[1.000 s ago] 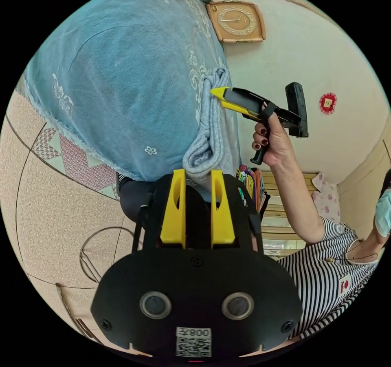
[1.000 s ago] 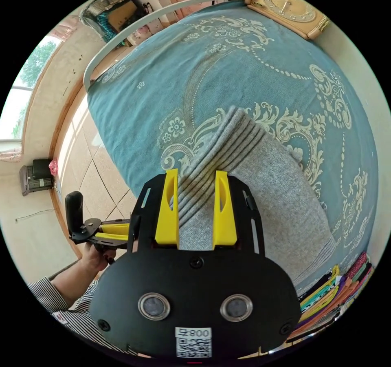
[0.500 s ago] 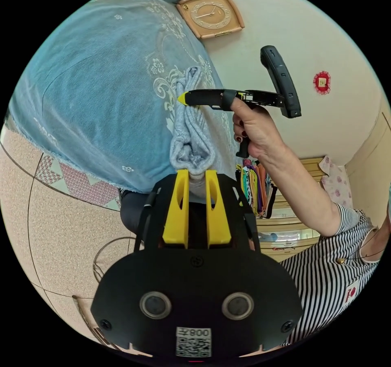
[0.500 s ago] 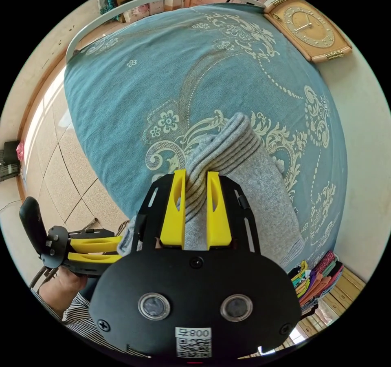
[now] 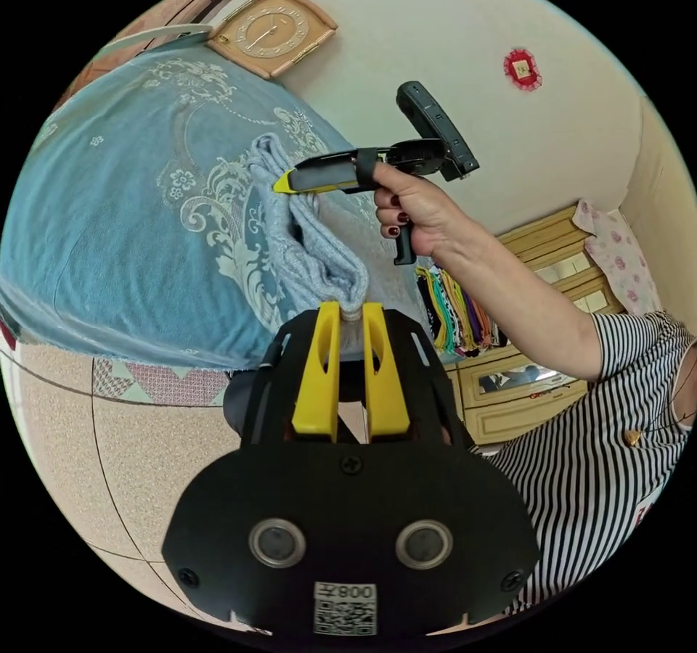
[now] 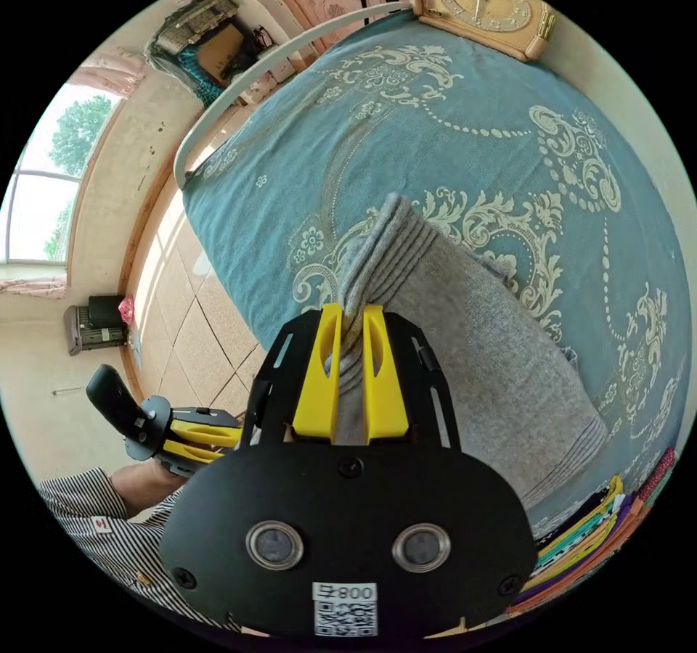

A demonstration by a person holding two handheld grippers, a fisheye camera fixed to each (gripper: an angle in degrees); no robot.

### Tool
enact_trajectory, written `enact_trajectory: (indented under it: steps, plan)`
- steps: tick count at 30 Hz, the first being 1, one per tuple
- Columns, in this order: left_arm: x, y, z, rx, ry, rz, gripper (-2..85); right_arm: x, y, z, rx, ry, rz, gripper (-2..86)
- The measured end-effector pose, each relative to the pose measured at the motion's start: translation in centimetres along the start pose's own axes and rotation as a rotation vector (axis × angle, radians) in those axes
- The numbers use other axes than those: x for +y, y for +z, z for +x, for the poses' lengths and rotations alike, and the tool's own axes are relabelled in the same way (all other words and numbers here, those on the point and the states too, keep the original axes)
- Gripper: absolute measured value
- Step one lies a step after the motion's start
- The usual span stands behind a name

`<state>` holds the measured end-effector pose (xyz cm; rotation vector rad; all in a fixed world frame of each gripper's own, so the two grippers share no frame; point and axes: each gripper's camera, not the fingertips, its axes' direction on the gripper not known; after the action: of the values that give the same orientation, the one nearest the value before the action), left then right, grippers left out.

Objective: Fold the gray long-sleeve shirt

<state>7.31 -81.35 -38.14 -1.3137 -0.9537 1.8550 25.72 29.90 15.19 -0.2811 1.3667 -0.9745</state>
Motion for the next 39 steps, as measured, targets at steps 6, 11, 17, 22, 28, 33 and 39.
enact_trajectory:
  steps: [6, 11, 17, 22, 28, 33, 39]
  plan:
    - [-1.4, 2.1, 5.4, 0.054, 0.163, -0.028, 5.5, 6.1, -3.5, 8.1, -0.188, 0.038, 0.148, 4.8]
    - [-3.0, 5.6, 10.8, 0.105, 0.307, -0.101, 5.3, 14.1, -5.6, 16.6, -0.287, 0.079, 0.275, 4.6]
    - [-4.5, 12.0, 16.6, 0.147, 0.419, -0.215, 5.2, 22.1, -4.4, 26.0, -0.341, 0.168, 0.346, 4.4]
    - [-5.1, 18.1, 20.2, 0.128, 0.456, -0.339, 5.2, 26.8, -0.2, 33.2, -0.412, 0.252, 0.371, 4.6]
    - [-5.3, 24.5, 23.0, 0.099, 0.448, -0.468, 5.0, 30.8, 6.3, 40.3, -0.509, 0.330, 0.380, 4.8]
    - [-5.6, 28.2, 24.8, 0.075, 0.434, -0.525, 5.0, 31.8, 11.0, 44.4, -0.592, 0.362, 0.380, 5.0]
    - [-5.9, 32.2, 26.5, 0.007, 0.421, -0.602, 5.7, 32.4, 16.5, 48.0, -0.696, 0.442, 0.370, 6.0]
